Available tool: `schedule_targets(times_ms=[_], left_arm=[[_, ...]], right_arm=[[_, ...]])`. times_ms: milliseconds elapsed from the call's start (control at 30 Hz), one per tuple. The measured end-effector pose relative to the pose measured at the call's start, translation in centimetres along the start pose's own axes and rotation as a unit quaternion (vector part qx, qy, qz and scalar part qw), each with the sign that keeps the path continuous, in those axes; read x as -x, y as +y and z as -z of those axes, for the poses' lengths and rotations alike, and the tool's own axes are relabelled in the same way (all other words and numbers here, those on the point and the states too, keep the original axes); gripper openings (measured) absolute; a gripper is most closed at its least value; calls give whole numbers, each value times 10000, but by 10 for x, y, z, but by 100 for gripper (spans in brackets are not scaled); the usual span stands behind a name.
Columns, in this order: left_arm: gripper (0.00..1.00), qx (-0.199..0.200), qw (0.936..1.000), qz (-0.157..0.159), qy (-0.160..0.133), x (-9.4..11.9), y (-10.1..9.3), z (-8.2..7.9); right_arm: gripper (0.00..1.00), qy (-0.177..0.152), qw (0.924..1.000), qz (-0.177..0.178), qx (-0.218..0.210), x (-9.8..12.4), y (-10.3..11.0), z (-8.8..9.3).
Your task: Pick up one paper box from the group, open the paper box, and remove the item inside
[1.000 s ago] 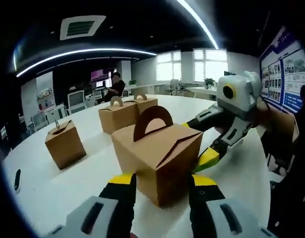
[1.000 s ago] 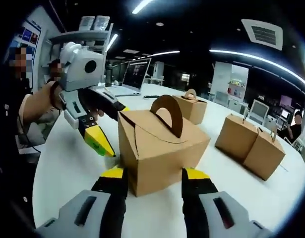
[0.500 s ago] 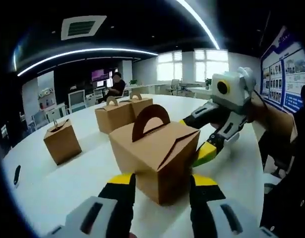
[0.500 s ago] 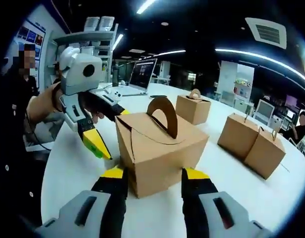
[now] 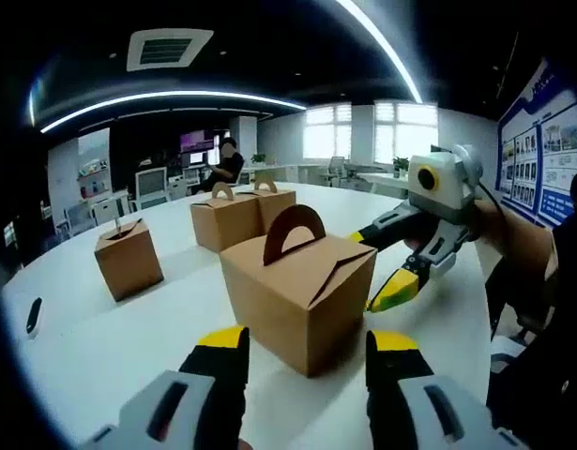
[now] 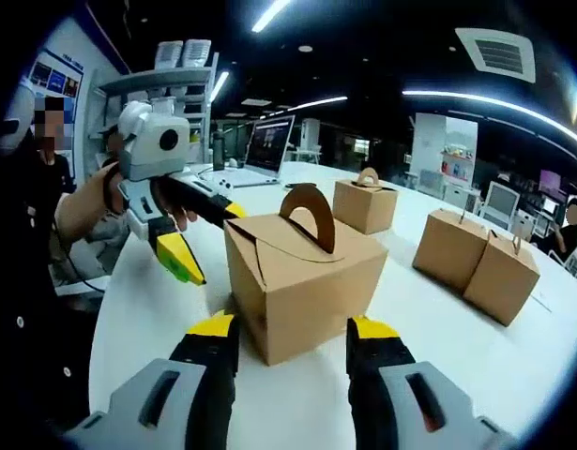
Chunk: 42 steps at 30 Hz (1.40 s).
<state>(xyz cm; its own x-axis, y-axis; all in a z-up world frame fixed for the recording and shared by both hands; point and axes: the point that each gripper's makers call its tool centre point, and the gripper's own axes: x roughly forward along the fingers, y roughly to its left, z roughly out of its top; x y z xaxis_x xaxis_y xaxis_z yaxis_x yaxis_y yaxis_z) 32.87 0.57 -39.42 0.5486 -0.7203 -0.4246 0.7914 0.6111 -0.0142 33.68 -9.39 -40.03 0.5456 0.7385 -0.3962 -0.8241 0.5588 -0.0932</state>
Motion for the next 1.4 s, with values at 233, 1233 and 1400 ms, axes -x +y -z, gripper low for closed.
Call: schedule_targets(times_ms=[233,1233,1400], left_arm=[[51,206,9997,-134,-98,21,14,-3],[59,-94,9983,-566,-115,123,14,-22],[60,-183,9976,-636,-208,128,15,-32]], right_arm=[[47,-93,9997,243,-49,29,-2,-1],[58,249,9980,547,170,134,23,-17],[58,280,9980,475,299,133,25,-25]])
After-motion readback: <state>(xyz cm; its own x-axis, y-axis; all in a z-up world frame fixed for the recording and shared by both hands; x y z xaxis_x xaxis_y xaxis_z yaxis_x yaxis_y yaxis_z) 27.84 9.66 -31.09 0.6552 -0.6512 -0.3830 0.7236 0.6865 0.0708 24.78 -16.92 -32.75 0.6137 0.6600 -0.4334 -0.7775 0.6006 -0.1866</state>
